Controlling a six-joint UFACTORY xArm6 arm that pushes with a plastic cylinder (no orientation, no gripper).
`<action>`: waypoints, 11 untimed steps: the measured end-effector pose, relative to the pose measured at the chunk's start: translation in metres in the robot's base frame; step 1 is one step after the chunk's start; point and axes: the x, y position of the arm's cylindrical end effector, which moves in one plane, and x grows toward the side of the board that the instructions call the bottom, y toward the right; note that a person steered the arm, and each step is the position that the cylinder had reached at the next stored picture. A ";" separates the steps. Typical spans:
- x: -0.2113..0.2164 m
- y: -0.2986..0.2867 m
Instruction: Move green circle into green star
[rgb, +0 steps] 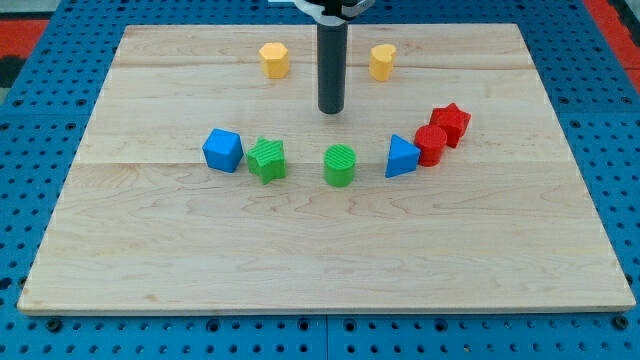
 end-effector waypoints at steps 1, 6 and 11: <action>-0.006 0.001; -0.014 0.052; 0.077 0.041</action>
